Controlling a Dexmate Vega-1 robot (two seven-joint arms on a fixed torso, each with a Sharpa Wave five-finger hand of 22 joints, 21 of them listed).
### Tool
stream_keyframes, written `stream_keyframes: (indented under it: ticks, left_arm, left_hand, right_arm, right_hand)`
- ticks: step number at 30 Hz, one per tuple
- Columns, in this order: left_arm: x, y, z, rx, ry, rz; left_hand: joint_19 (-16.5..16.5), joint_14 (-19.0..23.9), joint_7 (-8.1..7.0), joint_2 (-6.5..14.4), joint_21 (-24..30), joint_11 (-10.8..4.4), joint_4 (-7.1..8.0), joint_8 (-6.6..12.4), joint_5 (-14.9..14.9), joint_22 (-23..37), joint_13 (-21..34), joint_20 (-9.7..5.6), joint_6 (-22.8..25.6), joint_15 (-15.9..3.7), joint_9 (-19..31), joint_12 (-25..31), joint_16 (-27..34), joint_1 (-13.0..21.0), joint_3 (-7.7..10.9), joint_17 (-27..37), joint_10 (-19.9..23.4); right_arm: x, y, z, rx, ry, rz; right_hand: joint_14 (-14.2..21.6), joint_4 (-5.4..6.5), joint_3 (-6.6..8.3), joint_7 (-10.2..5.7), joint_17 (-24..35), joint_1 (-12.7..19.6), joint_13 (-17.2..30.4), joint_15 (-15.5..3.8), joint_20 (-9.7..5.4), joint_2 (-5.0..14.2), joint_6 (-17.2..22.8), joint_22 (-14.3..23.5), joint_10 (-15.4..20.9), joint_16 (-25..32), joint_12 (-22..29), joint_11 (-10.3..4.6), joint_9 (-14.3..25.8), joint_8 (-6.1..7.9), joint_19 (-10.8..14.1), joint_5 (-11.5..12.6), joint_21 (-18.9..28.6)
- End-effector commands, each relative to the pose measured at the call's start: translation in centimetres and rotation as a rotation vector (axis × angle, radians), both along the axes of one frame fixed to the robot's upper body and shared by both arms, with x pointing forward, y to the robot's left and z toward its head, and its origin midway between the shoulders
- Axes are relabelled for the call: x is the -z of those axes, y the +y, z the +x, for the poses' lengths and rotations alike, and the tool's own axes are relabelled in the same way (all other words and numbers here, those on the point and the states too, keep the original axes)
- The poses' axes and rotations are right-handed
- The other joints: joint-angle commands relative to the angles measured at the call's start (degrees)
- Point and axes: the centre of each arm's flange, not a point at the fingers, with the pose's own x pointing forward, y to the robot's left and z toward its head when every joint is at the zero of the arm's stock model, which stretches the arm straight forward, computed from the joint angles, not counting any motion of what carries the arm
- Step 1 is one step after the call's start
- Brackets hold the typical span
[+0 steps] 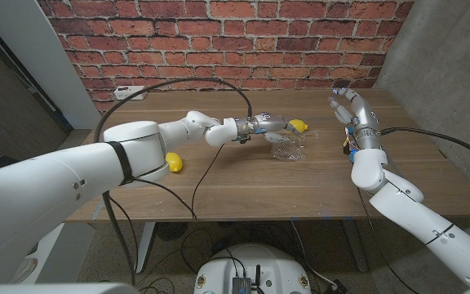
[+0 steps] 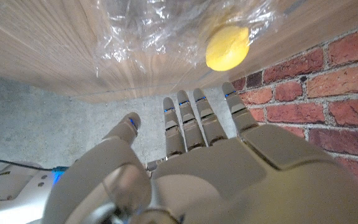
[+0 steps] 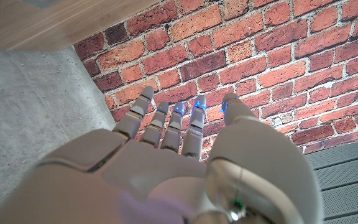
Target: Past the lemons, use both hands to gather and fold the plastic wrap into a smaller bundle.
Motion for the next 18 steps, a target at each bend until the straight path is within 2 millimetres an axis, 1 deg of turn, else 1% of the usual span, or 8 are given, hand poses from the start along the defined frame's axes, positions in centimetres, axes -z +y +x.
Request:
stream_keyframes:
  ticks: [1,8,18]
  left_arm:
    - [-0.9,1.8,-1.8,0.116,-0.072,-0.201]
    - [-1.5,3.1,-2.1,0.089,-0.076,-0.297]
    - [-1.9,5.1,-2.8,0.053,-0.040,-0.468]
  left_hand:
    - [-0.14,0.28,0.02,-0.59,-0.14,-0.18,-0.68,0.27,-0.20,0.13,0.27,-0.07,0.57,0.01,0.13,0.16,-0.24,0.37,0.13,0.10,0.41]
    - [-0.63,-0.56,-0.48,-0.80,-0.46,-0.30,-1.69,-0.29,-0.16,0.20,0.40,0.10,0.05,0.05,0.17,-0.36,-0.71,0.80,0.31,0.14,-0.56]
    - [-0.66,-0.81,-0.60,-0.81,-0.55,-0.34,-2.07,-0.47,-0.16,0.24,0.45,0.25,0.02,0.04,0.19,-0.50,-0.83,0.84,0.38,0.18,-0.69]
  right_arm:
    - [0.0,0.3,-0.1,-0.013,-0.011,0.001]
    - [0.1,0.3,0.0,-0.035,-0.016,0.014]
    - [0.2,0.5,0.4,-0.074,-0.023,0.028]
  right_hand:
    - [-0.04,-0.35,-0.07,0.41,0.10,-0.40,0.12,-2.02,0.15,0.12,0.05,0.16,0.31,0.07,-0.13,0.16,0.14,-0.11,0.53,0.11,-0.16]
    - [-0.03,-0.49,-0.07,0.47,0.05,-0.38,0.12,-1.98,0.15,0.10,0.01,0.16,0.32,0.05,-0.15,0.31,0.14,-0.14,0.55,0.13,-0.18]
    - [0.03,-0.64,-0.07,0.50,0.00,-0.38,0.11,-1.97,0.22,0.10,0.03,0.16,0.35,0.04,-0.17,0.37,0.13,-0.16,0.54,0.15,-0.22]
